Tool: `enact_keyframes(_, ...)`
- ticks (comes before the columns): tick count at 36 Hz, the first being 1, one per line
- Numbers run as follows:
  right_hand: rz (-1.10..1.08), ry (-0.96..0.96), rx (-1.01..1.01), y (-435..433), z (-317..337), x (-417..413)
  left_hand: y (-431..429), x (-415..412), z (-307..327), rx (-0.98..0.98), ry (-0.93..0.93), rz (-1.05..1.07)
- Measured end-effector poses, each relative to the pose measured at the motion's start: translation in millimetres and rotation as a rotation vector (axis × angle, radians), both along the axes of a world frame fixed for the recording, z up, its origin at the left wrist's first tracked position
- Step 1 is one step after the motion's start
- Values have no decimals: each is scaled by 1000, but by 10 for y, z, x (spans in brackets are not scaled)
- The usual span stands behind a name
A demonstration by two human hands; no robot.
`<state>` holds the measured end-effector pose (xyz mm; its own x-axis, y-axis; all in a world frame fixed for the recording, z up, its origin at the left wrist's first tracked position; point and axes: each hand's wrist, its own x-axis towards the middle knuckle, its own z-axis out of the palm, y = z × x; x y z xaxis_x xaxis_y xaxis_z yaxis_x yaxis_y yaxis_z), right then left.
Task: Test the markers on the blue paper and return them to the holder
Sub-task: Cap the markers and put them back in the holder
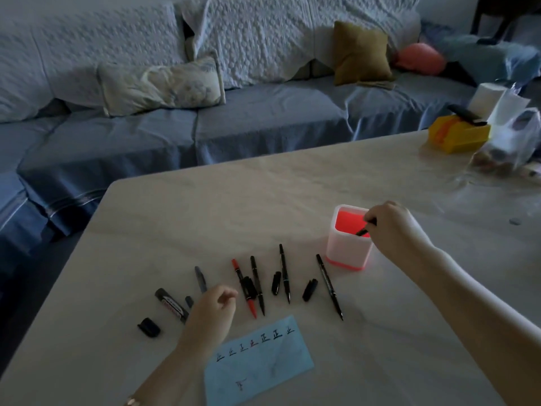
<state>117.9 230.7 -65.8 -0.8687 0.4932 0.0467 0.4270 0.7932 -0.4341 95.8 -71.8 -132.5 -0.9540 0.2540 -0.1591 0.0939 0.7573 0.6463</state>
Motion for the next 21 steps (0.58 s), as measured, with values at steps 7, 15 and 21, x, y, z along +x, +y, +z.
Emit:
enact_keyframes(7,-46,-23,77,-253,-152,-5,-520,-89,-123,-66,81,290)
enact_keyframes(15,112,105,-3,-824,-44,167,-821,-276,-238,-446,21,421)
enact_keyframes(21,368,-61,-36,-1369,-232,64,-1073,-354,-414,-448,10,378)
